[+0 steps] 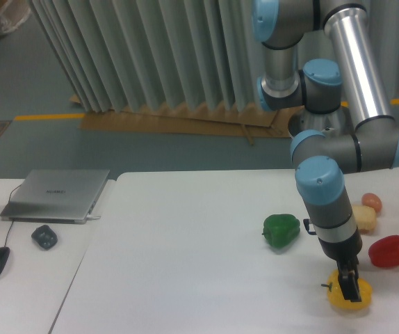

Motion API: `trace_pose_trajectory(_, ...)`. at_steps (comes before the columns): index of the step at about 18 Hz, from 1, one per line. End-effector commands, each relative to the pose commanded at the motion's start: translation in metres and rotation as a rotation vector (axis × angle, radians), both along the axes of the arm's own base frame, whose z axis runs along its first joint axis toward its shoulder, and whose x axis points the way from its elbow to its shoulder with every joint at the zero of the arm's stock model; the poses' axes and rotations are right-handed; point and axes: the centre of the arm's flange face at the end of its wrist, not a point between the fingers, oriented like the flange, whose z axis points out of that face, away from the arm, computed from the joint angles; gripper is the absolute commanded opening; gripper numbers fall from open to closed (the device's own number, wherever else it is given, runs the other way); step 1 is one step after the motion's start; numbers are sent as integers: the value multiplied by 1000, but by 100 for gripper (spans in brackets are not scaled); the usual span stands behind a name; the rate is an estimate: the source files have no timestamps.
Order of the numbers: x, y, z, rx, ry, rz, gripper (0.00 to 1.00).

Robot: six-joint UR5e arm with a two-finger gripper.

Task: Place the yellow pepper in a basket
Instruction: 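Lower the gripper onto the yellow bell pepper, then close the gripper around the yellow pepper's stem end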

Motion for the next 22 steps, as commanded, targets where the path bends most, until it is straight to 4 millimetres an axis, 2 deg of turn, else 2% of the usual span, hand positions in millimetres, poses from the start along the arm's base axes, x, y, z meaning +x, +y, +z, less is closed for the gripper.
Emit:
trace_pose_trajectory(4, -2, 2, -14, -11, 3, 18, 100)
trace_pose_trajectory(7, 9, 8, -20, -36, 18, 2, 100)
trace_pose_trajectory(12, 14, 12, -31, -45, 12, 14, 100)
trace_pose_trajectory(13, 14, 13, -33, -48, 11, 12, 81)
trace_pose_trajectory(18, 15, 13, -30, -36, 15, 40, 24)
trace_pose_trajectory(21, 12, 8, -15, -3, 26, 93, 23)
trace_pose_trajectory(22, 14, 2, 8, 35, 39, 120, 23)
